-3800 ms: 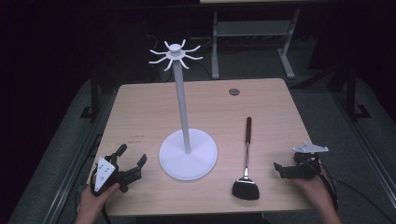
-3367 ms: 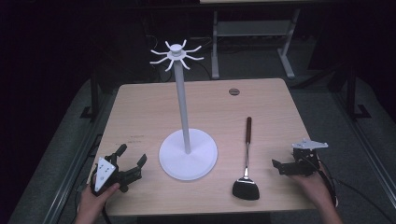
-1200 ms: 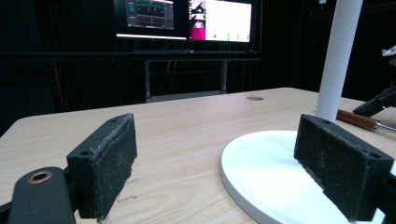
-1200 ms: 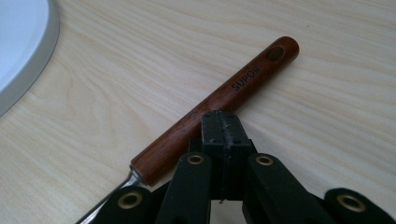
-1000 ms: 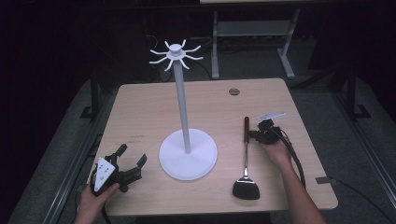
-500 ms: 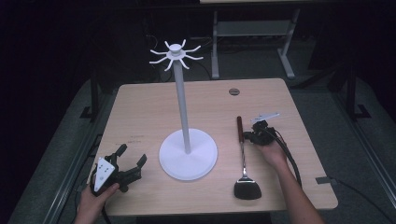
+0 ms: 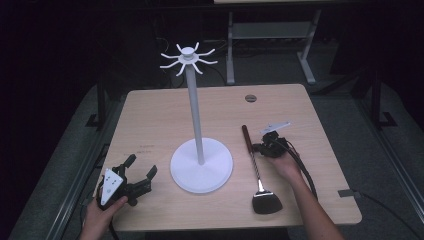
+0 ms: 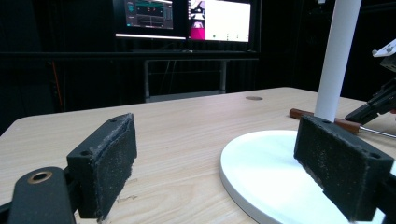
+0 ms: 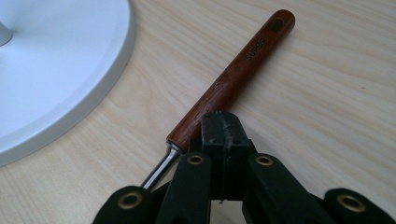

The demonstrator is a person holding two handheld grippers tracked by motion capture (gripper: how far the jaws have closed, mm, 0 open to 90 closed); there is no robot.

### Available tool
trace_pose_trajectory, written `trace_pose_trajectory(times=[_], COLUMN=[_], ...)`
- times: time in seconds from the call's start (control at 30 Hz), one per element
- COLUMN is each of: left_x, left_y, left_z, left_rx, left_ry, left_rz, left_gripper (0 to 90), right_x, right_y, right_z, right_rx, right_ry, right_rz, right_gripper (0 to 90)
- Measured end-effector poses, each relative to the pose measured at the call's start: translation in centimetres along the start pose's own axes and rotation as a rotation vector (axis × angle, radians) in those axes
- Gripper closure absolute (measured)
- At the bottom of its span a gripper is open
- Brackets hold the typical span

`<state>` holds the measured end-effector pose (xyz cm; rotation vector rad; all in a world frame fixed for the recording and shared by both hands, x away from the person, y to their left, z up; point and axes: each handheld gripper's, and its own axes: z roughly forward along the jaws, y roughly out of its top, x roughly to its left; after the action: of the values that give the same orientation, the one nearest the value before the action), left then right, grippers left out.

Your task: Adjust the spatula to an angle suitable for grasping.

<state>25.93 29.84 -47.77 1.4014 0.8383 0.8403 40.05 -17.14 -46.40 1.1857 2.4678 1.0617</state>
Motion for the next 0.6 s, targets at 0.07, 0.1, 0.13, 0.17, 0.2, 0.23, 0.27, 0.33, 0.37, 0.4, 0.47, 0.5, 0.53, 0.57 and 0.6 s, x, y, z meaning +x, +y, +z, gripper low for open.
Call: trace_pose_trajectory(times=[0.07,0.1,0.13,0.17,0.2,0.23,0.27,0.33,0.37,0.4,0.47,0.5,0.53,0.57,0.6], left_x=[0.0,0.0,0.0,0.0,0.0,0.0,0.0,0.0,0.0,0.0,0.0,0.0,0.0,0.0,0.0], left_y=[0.0,0.0,0.0,0.0,0.0,0.0,0.0,0.0,0.0,0.0,0.0,0.0,0.0,0.0,0.0], left_z=[0.0,0.0,0.0,0.0,0.0,-0.1,-0.1,-0.1,-0.1,-0.1,0.0,0.0,0.0,0.0,0.0], left_rx=[0.001,0.0,0.0,-0.001,-0.002,-0.005,-0.008,-0.008,-0.007,-0.005,0.0,0.001,-0.001,0.0,-0.001], left_ry=[-0.001,-0.001,-0.001,0.0,0.0,0.001,0.002,0.003,0.002,0.002,0.001,0.001,0.0,0.0,0.0], left_rz=[0.003,0.0,-0.001,-0.003,-0.003,-0.002,0.0,0.0,0.0,0.0,0.0,0.005,0.003,0.003,0.003], left_gripper=[12.7,12.6,12.7,12.6,12.7,12.6,12.6,12.7,12.7,12.7,12.6,12.6,12.7,12.7,12.7], right_x=[0.2,0.3,0.4,0.5,0.7,0.8,0.9,1.2,1.3,1.4,1.7,1.8,2.0,2.1,2.2], right_y=[0.1,0.1,0.2,0.2,0.3,0.4,0.4,0.6,0.6,0.6,0.7,0.8,0.8,0.9,0.9], right_z=[0.1,0.2,0.2,0.3,0.4,0.5,0.5,0.7,0.8,0.8,0.9,1.0,1.0,1.1,1.1], right_rx=[0.0,0.0,0.002,0.0,0.002,0.0,0.0,0.003,0.004,0.006,0.003,0.007,0.006,0.005,0.004], right_ry=[0.009,0.011,0.015,0.019,0.025,0.028,0.032,0.042,0.044,0.051,0.061,0.064,0.068,0.072,0.078], right_rz=[-0.005,-0.013,-0.011,-0.019,-0.019,-0.024,-0.027,-0.038,-0.047,-0.046,-0.054,-0.062,-0.061,-0.064,-0.068], right_gripper=[89.8,89.8,89.8,89.8,89.8,89.7,89.8,89.8,89.8,89.8,89.8,89.8,89.8,89.8,89.8])
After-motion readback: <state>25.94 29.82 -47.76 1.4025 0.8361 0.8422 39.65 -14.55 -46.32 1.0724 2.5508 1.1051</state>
